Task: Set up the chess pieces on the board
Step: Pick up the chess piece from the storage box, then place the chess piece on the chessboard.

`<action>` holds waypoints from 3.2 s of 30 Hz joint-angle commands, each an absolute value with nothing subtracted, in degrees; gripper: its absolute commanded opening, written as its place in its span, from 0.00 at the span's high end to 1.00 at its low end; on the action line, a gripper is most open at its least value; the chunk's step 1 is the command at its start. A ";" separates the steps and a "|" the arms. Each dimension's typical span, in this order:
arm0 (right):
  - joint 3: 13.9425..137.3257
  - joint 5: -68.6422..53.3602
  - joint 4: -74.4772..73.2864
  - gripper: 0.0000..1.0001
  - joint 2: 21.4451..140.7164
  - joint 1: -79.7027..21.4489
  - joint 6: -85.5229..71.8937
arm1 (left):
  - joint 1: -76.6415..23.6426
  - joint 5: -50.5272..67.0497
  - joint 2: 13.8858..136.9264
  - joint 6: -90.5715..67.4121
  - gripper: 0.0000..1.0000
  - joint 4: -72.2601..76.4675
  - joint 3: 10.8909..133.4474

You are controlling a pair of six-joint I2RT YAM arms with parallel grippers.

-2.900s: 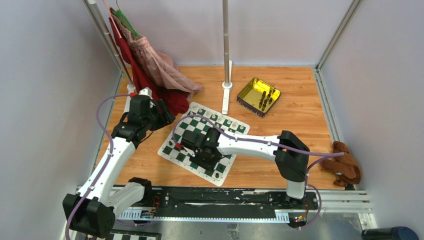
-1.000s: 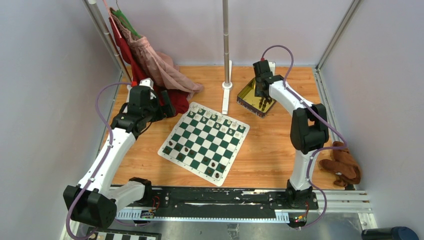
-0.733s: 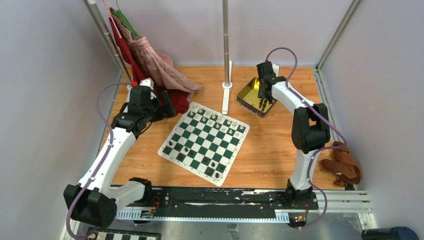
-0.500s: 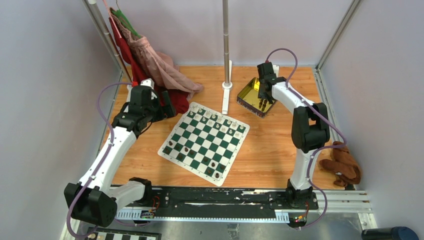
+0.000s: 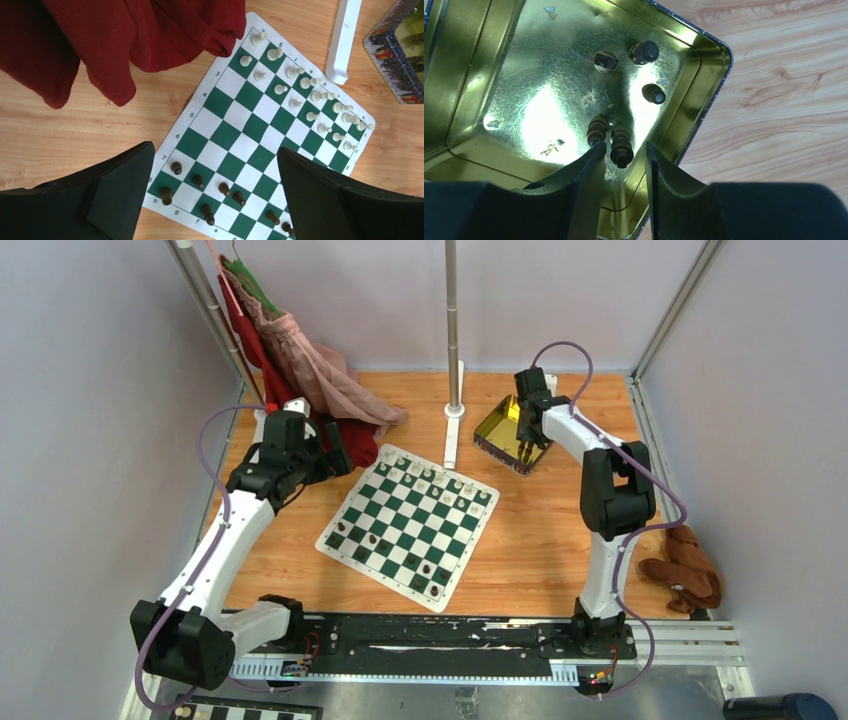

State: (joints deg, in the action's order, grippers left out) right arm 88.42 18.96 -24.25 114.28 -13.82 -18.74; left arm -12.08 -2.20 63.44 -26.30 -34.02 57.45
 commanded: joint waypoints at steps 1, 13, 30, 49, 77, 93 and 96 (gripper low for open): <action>88.38 18.51 -23.73 0.62 115.09 -12.53 -19.91 | -11.69 -2.73 64.02 -25.62 0.00 -34.03 59.11; 87.58 16.86 -23.28 0.71 115.40 -11.98 -20.68 | -11.69 -2.64 64.31 -25.74 0.00 -34.10 59.39; 85.81 15.80 -22.87 0.78 115.02 -11.60 -21.33 | -11.69 -2.38 64.45 -25.93 0.00 -34.53 59.94; 85.17 17.49 -22.04 1.00 110.55 -11.35 -18.69 | -11.69 -2.29 62.91 -26.26 0.00 -33.89 59.01; 84.21 8.22 -29.20 1.00 94.24 -22.54 -8.98 | -11.69 -2.19 54.93 -29.16 0.00 -32.59 55.64; 86.15 5.21 -35.24 1.00 92.89 -50.36 -8.39 | -11.69 -5.12 49.72 -30.50 0.00 -37.99 55.63; 85.97 4.92 -35.34 1.00 93.60 -54.31 -8.52 | -11.69 -6.98 49.26 -30.74 0.00 -39.32 55.72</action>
State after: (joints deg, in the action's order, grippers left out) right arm 84.77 5.80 -33.30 93.95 -50.04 -8.88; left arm -12.08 -3.99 50.54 -30.39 -37.21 56.12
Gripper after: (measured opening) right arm 0.248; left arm 0.997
